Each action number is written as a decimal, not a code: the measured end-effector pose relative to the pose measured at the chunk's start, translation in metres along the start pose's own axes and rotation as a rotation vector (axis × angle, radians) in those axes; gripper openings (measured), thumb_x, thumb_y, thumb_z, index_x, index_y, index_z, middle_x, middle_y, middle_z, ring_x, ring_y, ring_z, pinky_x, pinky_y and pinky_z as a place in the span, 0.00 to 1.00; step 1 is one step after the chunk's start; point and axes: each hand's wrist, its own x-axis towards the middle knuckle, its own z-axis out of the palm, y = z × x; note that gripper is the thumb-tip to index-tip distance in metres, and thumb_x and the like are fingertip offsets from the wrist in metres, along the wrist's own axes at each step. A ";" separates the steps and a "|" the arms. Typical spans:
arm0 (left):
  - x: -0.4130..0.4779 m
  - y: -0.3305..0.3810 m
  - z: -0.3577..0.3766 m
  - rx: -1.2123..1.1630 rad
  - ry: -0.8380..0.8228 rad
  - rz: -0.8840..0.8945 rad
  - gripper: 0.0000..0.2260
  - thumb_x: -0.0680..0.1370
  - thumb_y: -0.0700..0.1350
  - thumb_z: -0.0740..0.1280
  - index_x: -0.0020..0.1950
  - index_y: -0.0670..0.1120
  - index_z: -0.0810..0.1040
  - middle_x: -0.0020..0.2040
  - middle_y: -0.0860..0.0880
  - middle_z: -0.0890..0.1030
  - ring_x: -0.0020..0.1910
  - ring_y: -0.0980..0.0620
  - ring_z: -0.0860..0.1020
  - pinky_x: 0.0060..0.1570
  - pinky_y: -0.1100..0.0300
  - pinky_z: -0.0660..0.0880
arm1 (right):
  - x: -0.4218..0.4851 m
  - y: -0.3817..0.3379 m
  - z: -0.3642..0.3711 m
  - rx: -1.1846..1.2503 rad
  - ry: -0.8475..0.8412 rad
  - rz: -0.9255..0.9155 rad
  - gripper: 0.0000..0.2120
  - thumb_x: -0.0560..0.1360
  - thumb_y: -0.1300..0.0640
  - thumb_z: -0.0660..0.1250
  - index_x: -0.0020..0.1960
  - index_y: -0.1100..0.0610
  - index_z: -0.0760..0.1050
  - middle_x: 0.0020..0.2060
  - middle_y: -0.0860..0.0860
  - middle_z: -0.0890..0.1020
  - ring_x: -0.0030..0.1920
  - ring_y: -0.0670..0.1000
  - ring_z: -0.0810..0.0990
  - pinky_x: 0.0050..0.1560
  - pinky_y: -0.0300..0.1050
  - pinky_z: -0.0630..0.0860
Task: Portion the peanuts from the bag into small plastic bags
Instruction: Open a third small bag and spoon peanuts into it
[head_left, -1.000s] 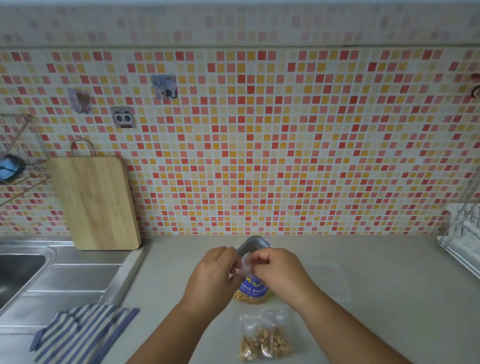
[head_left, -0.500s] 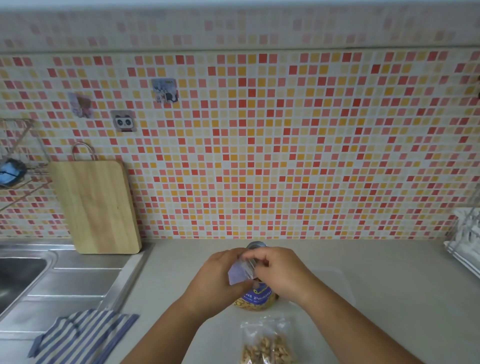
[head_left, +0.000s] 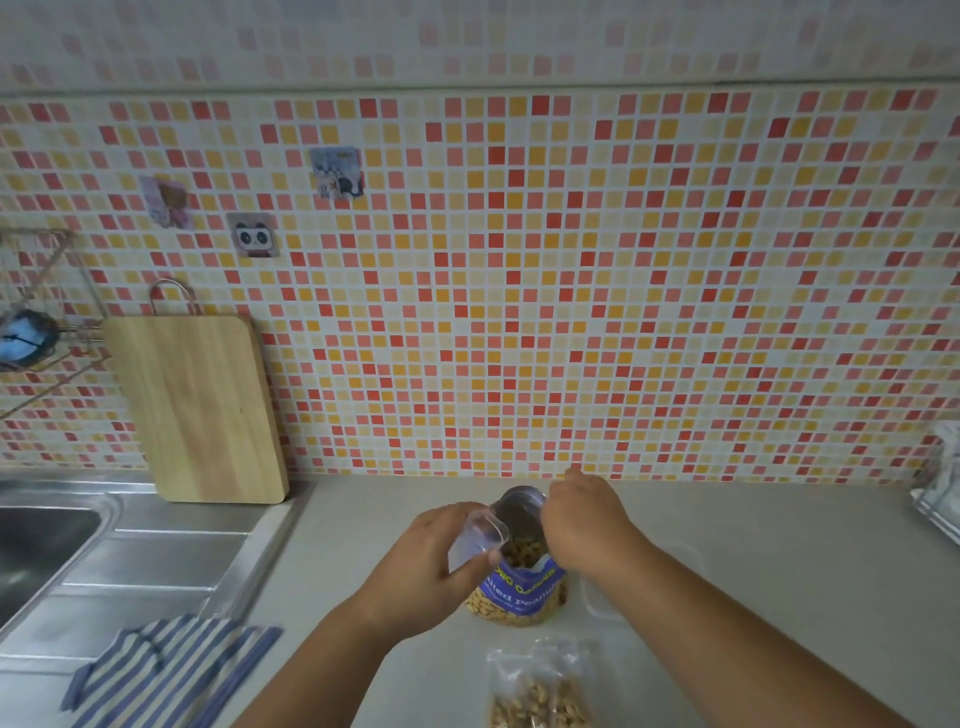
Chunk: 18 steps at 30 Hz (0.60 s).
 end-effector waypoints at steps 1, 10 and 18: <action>0.003 0.000 0.001 -0.001 0.000 -0.005 0.16 0.77 0.60 0.60 0.62 0.59 0.70 0.63 0.64 0.73 0.61 0.62 0.69 0.61 0.64 0.67 | 0.003 -0.001 0.001 -0.078 -0.024 -0.020 0.14 0.76 0.58 0.62 0.61 0.55 0.77 0.57 0.53 0.76 0.60 0.55 0.69 0.61 0.47 0.68; 0.020 -0.002 0.001 -0.010 -0.083 -0.101 0.17 0.77 0.61 0.58 0.63 0.55 0.69 0.61 0.56 0.77 0.56 0.55 0.75 0.56 0.59 0.73 | 0.011 -0.001 -0.009 -0.126 0.004 0.012 0.16 0.76 0.57 0.62 0.63 0.55 0.73 0.61 0.54 0.74 0.64 0.57 0.68 0.63 0.49 0.65; 0.024 -0.003 0.001 -0.104 -0.065 -0.149 0.15 0.79 0.57 0.58 0.61 0.52 0.71 0.54 0.54 0.78 0.49 0.57 0.76 0.44 0.68 0.72 | 0.019 -0.021 0.000 -0.065 -0.102 0.043 0.12 0.75 0.57 0.64 0.58 0.57 0.76 0.52 0.54 0.77 0.56 0.55 0.73 0.50 0.46 0.70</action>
